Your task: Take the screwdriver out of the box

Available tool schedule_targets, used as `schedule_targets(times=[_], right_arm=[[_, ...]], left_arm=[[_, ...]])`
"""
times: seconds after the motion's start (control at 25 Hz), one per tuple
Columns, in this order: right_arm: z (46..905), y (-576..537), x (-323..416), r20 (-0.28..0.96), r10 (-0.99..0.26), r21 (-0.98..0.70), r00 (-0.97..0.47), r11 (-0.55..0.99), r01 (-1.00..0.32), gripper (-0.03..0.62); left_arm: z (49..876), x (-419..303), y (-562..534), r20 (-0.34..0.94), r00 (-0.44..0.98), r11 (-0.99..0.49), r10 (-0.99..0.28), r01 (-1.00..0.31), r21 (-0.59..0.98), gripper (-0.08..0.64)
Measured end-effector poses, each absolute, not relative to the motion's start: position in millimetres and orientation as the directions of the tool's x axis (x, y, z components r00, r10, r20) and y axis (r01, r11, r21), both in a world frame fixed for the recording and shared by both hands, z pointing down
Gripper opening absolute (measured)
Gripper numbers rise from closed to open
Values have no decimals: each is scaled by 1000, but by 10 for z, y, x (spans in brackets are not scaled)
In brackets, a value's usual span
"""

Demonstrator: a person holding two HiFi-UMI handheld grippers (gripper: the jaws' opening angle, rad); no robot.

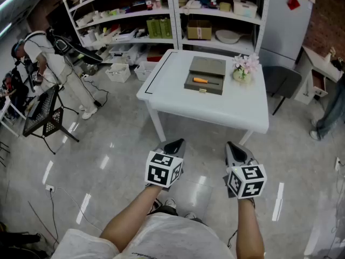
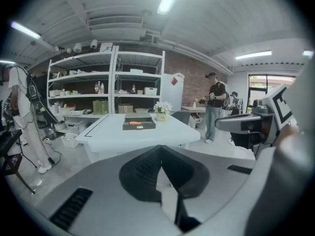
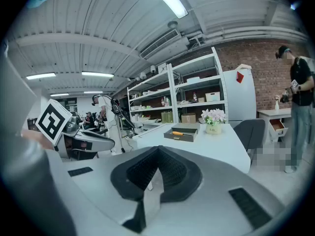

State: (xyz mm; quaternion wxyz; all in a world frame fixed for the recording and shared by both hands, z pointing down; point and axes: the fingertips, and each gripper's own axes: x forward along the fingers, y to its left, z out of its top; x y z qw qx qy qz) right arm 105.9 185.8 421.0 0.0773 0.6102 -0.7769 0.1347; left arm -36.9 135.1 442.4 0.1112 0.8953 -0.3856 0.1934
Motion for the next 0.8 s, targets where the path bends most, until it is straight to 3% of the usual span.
schedule_targets(times=[0.8], right_arm=[[4354, 822, 1124, 314, -923, -80, -223, 209, -975, 11]], left_arm=[[4495, -151, 293, 417, 681, -730, -603, -681, 56, 5]])
